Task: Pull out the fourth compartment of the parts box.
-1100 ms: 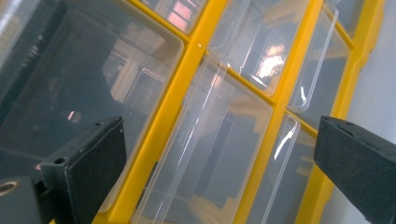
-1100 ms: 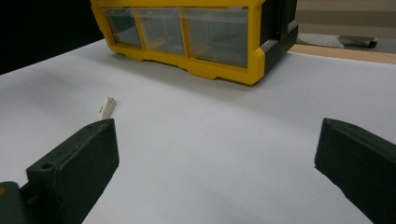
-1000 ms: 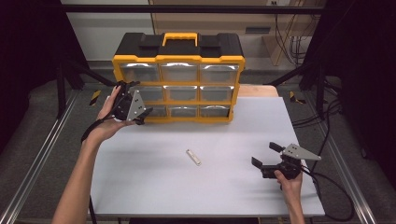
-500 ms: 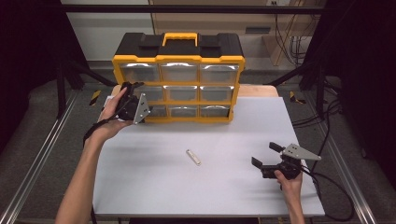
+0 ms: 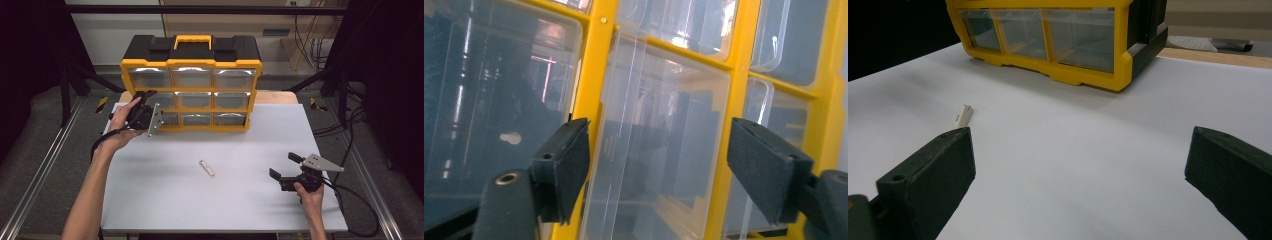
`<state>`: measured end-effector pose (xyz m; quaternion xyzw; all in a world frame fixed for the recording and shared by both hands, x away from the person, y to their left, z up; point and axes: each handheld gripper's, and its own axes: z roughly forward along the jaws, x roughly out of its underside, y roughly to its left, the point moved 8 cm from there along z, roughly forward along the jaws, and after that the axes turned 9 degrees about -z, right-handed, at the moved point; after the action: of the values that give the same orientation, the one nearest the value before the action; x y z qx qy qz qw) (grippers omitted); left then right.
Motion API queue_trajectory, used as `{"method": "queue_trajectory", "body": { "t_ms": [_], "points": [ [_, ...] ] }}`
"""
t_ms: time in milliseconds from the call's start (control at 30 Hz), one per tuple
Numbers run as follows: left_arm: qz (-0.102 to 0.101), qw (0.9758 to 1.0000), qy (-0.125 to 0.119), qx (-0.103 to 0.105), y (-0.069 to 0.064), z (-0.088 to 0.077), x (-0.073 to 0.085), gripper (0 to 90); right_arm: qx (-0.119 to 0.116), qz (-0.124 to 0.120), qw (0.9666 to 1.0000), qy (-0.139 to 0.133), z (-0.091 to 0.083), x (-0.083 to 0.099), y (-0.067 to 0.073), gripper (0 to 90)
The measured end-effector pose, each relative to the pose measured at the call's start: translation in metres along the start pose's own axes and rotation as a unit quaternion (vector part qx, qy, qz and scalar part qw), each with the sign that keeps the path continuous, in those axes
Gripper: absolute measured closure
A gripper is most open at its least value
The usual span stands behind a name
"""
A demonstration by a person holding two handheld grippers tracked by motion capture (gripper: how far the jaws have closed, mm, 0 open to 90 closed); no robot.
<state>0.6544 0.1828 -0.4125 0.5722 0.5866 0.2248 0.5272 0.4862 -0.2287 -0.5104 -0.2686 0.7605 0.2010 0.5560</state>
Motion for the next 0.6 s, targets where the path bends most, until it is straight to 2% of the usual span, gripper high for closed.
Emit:
{"method": "queue_trajectory", "body": {
  "t_ms": [300,500,600],
  "points": [
    [0.025,0.9995,0.005,-0.019,0.0020,0.0014,0.0021,35.1,0.000,0.000,1.0000,0.001,0.0002,0.0002,0.0000,0.4],
    [0.045,0.9982,0.008,-0.038,0.0040,0.0008,0.0023,43.4,0.000,0.000,1.0000,0.001,0.0004,0.0002,0.0001,0.3],
    [0.048,0.9978,0.006,-0.045,0.0031,0.0014,0.0026,43.9,0.000,0.000,1.0000,0.001,0.0006,0.0003,0.0002,0.3]
  ]
}}
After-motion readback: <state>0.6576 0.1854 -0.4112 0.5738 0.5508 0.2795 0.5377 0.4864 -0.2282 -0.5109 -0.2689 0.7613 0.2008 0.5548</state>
